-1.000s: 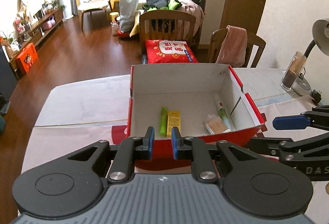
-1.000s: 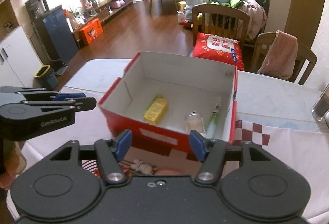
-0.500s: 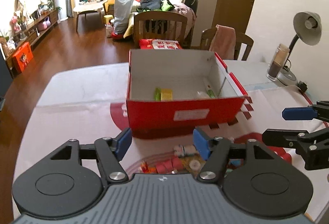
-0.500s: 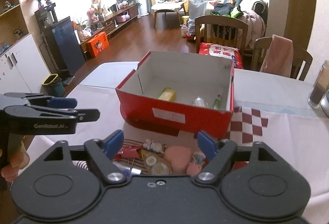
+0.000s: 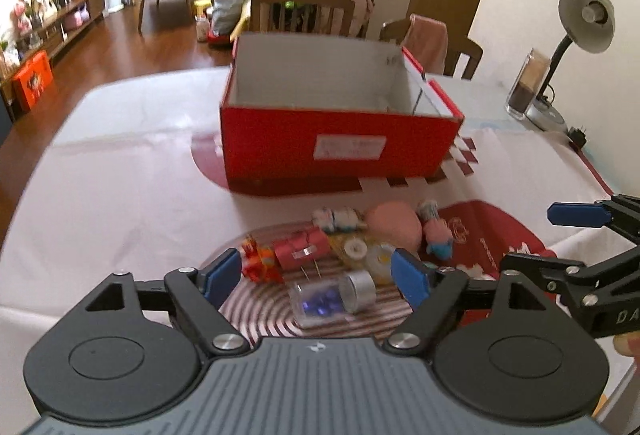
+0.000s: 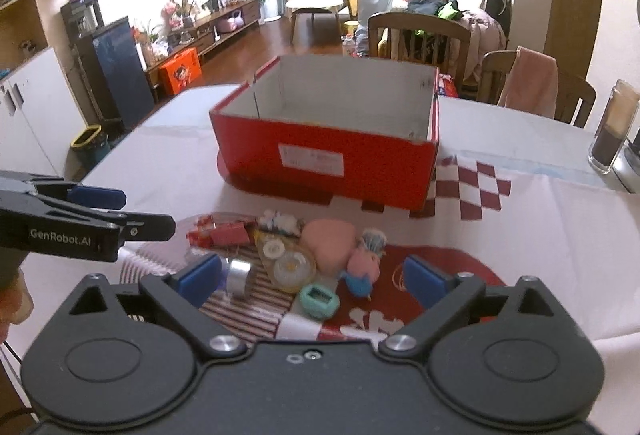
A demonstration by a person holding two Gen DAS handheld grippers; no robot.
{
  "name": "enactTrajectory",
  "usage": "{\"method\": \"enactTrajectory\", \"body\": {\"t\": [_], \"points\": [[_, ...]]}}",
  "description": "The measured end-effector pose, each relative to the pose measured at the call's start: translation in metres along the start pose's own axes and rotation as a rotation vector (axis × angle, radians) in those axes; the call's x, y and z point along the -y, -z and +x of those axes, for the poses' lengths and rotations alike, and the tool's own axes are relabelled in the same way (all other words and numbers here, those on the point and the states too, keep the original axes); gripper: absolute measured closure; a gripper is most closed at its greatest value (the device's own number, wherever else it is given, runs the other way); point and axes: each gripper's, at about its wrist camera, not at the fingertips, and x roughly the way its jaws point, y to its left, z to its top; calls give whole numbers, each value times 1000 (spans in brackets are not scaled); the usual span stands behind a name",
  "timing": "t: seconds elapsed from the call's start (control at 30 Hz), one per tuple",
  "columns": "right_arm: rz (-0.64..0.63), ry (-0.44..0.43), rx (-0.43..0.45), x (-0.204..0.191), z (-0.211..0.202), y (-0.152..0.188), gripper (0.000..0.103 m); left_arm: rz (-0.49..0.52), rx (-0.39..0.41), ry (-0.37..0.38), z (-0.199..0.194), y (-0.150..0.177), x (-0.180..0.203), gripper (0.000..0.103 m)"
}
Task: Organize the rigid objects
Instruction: 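Move both tools back over the remaining items, then grasp the clear pill bottle with the left tool while the right tool grasps the pig figurine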
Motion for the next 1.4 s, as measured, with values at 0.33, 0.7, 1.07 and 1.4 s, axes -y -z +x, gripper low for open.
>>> {"method": "enactTrajectory", "body": {"t": [0.33,0.7,1.07,1.4], "points": [[-26,8,-57,11,20,23,7,-27,-15,-2,28,25,16,0],[15,37,-101,44,56,16,13,-28,-65,-74,69,39,27,0],[12,5,-175,50,103,7,24,-9,-66,-143,94,44,31,0],[37,-57,-223,54,128,0,33,-29,-70,-155,107,42,25,1]]}}
